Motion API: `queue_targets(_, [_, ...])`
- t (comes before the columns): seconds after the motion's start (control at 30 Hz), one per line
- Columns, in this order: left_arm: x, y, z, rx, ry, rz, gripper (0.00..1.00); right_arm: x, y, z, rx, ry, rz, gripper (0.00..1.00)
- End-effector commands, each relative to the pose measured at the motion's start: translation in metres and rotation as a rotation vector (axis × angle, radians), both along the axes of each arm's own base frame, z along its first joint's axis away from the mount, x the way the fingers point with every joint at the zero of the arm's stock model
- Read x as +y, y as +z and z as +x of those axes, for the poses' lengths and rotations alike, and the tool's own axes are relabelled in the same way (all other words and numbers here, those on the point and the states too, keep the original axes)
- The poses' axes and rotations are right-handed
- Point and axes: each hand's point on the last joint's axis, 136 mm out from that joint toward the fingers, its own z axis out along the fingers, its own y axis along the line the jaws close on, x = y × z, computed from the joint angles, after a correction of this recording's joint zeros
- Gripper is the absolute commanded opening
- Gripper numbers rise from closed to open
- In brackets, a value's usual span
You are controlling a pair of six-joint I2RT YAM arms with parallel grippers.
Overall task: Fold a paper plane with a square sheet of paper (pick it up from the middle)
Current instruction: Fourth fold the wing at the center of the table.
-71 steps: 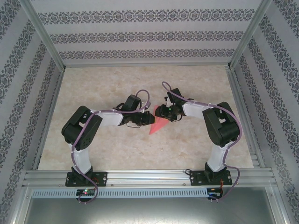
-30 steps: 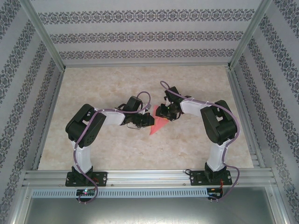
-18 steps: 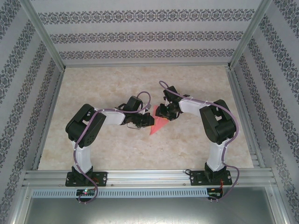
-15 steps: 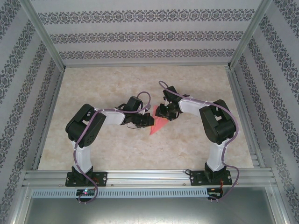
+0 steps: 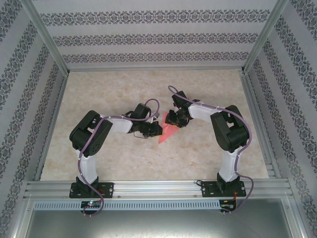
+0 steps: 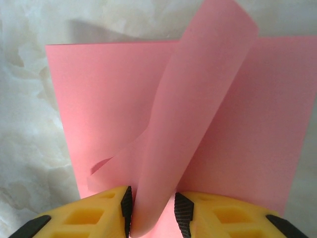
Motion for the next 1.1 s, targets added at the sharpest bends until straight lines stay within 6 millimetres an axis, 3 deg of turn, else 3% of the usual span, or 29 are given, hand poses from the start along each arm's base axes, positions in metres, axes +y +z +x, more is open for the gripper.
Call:
queue_targets(0.0, [0.003, 0.001, -0.011, -0.001, -0.029, 0.023, 0.10, -0.069, -0.094, -0.078, 0.297, -0.022, -0.346, 0.35])
queue_targets(0.3, [0.004, 0.043, 0.014, -0.152, 0.036, -0.016, 0.14, -0.064, -0.094, -0.077, 0.291, -0.002, -0.329, 0.40])
queue_targets(1.07, [-0.016, 0.028, 0.013, -0.090, -0.014, -0.066, 0.14, -0.061, -0.097, -0.080, 0.309, 0.007, -0.325, 0.54])
